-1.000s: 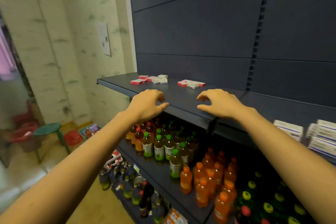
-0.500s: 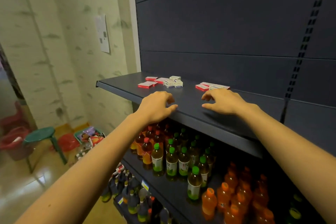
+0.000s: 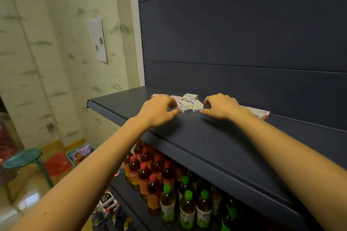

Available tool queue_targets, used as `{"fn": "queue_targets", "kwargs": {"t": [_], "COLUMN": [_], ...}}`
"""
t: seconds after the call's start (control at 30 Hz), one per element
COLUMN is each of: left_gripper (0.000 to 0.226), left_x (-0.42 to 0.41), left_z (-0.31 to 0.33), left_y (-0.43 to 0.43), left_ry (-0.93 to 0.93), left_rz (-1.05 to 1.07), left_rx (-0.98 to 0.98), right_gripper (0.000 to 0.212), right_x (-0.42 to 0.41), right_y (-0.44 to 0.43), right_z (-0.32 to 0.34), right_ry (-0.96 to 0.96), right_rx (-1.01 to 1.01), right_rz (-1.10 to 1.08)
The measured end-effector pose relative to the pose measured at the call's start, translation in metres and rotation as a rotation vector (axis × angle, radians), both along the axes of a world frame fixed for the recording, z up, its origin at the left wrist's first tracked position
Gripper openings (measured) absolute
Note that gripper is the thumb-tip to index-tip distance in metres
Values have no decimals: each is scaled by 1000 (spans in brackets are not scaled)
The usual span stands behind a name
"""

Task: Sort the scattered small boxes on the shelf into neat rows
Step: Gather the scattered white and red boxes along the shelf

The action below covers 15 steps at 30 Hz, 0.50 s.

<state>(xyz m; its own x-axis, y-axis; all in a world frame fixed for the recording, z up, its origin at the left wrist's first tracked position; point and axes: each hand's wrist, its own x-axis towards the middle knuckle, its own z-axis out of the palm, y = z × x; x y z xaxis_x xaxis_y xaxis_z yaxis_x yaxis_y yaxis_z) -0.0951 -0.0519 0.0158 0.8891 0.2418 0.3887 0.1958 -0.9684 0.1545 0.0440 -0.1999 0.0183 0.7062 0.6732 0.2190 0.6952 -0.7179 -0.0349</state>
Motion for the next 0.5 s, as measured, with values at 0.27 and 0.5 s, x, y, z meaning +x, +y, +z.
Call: {"fn": "queue_targets", "kwargs": {"t": [0.27,0.5], "left_gripper": [33,35], "left_x": [35,83], "left_z": [-5,-6], "left_y": [58,102], "left_ry": [8,33], "left_rz": [-52,-146], "left_rx": [-26,-49], "right_gripper": [65,51], "right_x": [36,57], "right_y": [56,74], "right_z": [-16,-20], "right_ry": [-28,74], "right_rx": [-61,-95], "right_rz": [-87,-175]}}
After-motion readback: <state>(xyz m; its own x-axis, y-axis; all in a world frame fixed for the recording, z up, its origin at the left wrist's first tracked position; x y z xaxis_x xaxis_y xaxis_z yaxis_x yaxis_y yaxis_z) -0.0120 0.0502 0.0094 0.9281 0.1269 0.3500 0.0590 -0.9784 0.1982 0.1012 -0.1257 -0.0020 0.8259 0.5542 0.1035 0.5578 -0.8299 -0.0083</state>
